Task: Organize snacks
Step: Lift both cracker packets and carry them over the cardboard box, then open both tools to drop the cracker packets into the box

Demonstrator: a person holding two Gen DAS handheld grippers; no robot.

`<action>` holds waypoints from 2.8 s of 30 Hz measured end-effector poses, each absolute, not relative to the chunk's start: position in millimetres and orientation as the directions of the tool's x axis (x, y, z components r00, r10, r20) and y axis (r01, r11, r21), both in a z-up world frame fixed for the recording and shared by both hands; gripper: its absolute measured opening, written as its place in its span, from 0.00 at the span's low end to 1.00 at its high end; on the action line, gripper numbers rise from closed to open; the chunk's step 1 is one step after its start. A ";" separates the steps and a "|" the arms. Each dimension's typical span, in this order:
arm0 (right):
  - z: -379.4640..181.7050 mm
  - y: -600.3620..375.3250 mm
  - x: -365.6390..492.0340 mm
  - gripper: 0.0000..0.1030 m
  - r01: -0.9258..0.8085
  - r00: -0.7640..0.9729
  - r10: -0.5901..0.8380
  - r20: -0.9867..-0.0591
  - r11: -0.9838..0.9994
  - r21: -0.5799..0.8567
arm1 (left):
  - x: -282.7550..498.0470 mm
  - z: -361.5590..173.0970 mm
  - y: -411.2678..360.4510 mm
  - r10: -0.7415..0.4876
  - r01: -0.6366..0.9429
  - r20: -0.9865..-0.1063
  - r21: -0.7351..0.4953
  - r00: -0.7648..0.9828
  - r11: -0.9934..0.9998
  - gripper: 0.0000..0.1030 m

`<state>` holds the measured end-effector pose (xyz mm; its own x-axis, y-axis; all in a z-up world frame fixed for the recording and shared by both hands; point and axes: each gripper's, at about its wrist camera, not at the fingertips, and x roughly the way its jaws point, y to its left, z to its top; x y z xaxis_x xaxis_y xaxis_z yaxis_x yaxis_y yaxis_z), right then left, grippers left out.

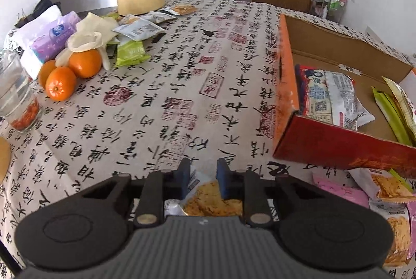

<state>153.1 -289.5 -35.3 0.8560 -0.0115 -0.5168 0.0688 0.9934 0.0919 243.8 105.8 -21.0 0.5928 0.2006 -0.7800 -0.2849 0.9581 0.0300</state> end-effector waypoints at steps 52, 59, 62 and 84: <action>-30.8 -284.9 139.5 0.40 0.042 0.869 0.019 -0.494 0.993 0.114 | 206.0 7.0 97.3 0.169 -0.210 -0.683 0.024 0.711 0.977 0.54; -18.5 -281.9 140.0 0.40 0.016 0.889 0.040 -0.457 0.993 0.120 | 197.3 33.4 85.9 0.153 -0.180 -0.623 0.020 0.767 0.983 0.54; -9.5 -278.5 143.3 0.40 -0.001 0.901 0.052 -0.431 0.993 0.118 | 199.7 43.8 77.1 0.138 -0.163 -0.601 0.013 0.788 0.987 0.54; 31.9 -222.6 267.3 0.40 -0.194 0.921 0.214 -0.326 0.977 0.092 | 290.3 49.7 0.9 0.033 -0.056 -0.552 -0.026 0.833 0.998 0.54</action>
<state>267.3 -222.6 31.9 0.9210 0.2137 -0.3258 -0.1942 0.9767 0.0916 290.3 0.9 49.7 0.8334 0.0325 -0.5517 -0.0560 0.9981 -0.0257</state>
